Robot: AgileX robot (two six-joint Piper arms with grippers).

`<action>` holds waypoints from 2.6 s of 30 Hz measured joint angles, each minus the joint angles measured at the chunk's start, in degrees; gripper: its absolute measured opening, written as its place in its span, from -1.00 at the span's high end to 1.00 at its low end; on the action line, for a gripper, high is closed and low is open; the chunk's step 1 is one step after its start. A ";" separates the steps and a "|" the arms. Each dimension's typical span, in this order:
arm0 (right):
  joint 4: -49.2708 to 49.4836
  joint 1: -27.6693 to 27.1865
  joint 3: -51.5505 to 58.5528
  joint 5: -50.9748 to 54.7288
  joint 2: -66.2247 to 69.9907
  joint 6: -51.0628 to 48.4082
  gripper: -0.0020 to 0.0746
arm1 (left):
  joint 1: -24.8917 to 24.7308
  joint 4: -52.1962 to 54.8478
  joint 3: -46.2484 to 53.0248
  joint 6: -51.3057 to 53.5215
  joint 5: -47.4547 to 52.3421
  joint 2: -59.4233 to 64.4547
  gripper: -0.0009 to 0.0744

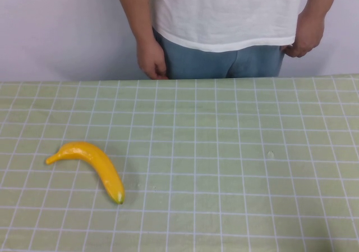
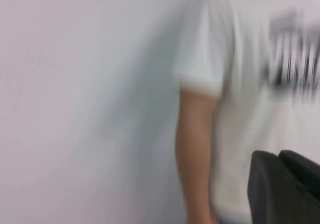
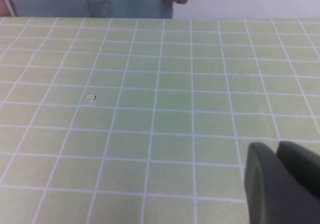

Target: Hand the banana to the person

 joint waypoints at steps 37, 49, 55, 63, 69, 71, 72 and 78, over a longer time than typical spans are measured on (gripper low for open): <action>0.00 0.00 0.00 0.00 0.00 0.00 0.97 | 0.00 14.56 -34.17 24.45 39.71 75.16 -0.32; 0.00 0.00 0.00 0.00 0.00 0.00 0.97 | 0.00 9.27 -34.26 40.89 31.41 87.61 -0.50; 0.00 0.00 0.00 0.00 0.00 0.00 0.97 | 0.00 9.27 -34.76 44.38 29.73 89.52 -0.50; 0.00 0.00 0.00 0.00 0.00 0.00 0.97 | -0.25 8.86 -34.77 45.89 26.13 93.18 -0.45; 0.00 0.00 0.00 0.00 0.00 0.00 0.97 | -1.44 8.56 -35.01 45.89 26.24 95.38 0.22; 0.00 0.00 0.00 0.00 0.00 0.00 0.97 | -1.44 8.56 -35.03 45.07 26.33 95.41 0.24; 0.00 0.00 0.00 0.00 0.00 0.00 0.97 | -1.44 8.56 -35.13 44.34 26.46 95.41 0.26; 0.00 0.00 0.00 0.00 0.00 0.00 0.97 | -1.44 8.56 -35.13 40.88 27.01 95.05 0.26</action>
